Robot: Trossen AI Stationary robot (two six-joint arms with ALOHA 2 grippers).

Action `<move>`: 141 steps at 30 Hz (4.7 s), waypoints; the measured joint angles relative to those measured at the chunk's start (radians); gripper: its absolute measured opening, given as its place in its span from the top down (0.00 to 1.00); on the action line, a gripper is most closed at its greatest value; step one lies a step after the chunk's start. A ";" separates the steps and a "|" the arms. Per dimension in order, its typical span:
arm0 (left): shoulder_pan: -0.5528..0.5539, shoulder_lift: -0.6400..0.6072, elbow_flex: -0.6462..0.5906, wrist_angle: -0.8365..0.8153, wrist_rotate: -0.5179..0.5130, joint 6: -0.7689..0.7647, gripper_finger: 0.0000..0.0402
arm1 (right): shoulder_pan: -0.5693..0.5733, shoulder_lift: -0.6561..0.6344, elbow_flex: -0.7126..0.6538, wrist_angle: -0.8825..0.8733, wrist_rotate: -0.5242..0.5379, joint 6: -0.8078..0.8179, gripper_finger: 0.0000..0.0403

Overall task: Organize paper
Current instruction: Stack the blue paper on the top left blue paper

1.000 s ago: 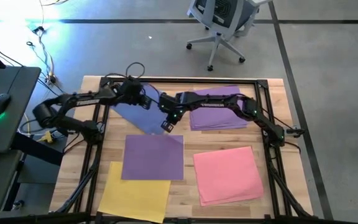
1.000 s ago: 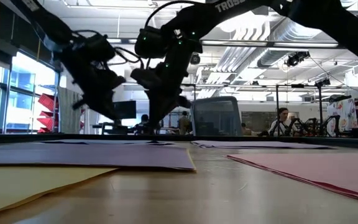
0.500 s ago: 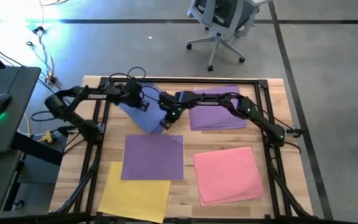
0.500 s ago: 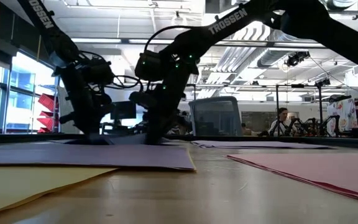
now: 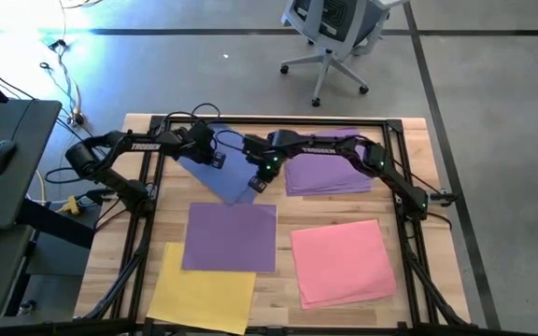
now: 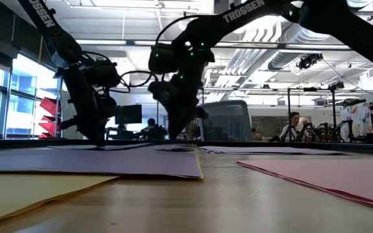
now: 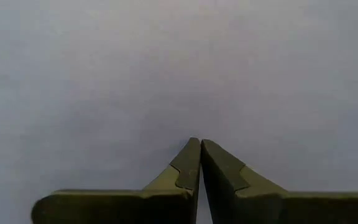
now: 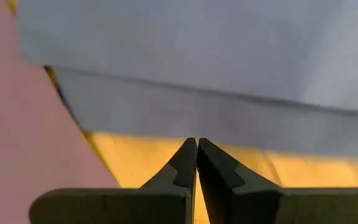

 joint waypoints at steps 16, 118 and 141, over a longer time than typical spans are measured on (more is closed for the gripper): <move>0.151 -0.123 0.092 -0.237 -0.274 0.233 1.00 | 0.008 0.040 -0.001 0.002 0.043 0.052 1.00; -0.033 -0.061 -0.022 -0.521 -0.346 -0.002 1.00 | -0.027 0.051 0.002 0.002 0.137 0.000 1.00; -0.095 -0.067 -0.005 -0.455 -0.326 0.053 1.00 | -0.024 0.055 0.000 0.043 0.132 0.000 1.00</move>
